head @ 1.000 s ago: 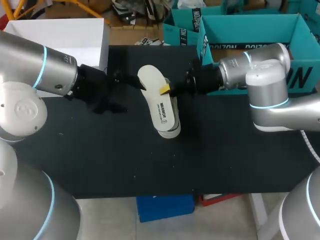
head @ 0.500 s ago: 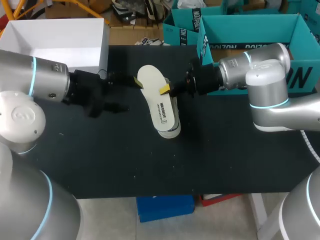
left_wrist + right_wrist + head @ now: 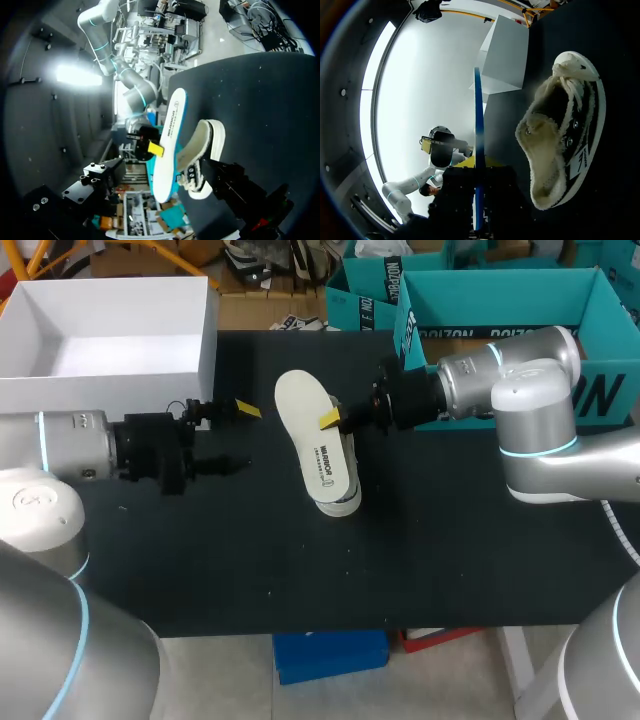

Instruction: Take the shoe out of the shoebox, open the shoe tongue, remove and reinsert the insole, then place the shoe into the shoebox

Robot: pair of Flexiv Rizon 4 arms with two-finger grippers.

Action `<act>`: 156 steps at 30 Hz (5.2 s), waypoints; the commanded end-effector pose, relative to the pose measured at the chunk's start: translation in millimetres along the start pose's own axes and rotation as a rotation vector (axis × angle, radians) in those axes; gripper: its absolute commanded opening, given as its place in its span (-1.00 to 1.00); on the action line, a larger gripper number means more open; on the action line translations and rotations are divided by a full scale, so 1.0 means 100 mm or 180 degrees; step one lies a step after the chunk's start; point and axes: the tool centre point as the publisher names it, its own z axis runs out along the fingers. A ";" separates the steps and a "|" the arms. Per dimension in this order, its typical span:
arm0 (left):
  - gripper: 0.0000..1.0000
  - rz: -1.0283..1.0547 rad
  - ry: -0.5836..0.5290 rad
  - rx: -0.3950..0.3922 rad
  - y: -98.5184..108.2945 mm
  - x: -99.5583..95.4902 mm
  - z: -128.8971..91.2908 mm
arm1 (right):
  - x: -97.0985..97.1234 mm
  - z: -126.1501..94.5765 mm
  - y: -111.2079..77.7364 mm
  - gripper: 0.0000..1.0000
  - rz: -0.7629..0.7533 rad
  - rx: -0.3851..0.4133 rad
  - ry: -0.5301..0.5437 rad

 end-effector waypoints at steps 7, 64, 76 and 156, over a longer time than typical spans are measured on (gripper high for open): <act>1.00 -0.0091 -0.0563 0.0003 0.06 0.16 0.20 | -0.01 0.01 0.00 -1.00 0.0001 -0.0001 0.0000; -0.13 0.0134 -0.0533 -0.0186 0.16 0.14 0.84 | -0.01 0.01 0.00 -1.00 0.0001 -0.0001 0.0000; -1.00 0.0154 -0.0484 -0.0187 0.16 0.19 0.84 | -0.01 0.01 0.00 -0.72 0.0001 -0.0001 0.0000; -1.00 -0.0328 0.1370 0.1800 -0.91 0.54 0.51 | 1.04 -1.26 -1.36 1.00 0.0291 -0.1488 -0.1774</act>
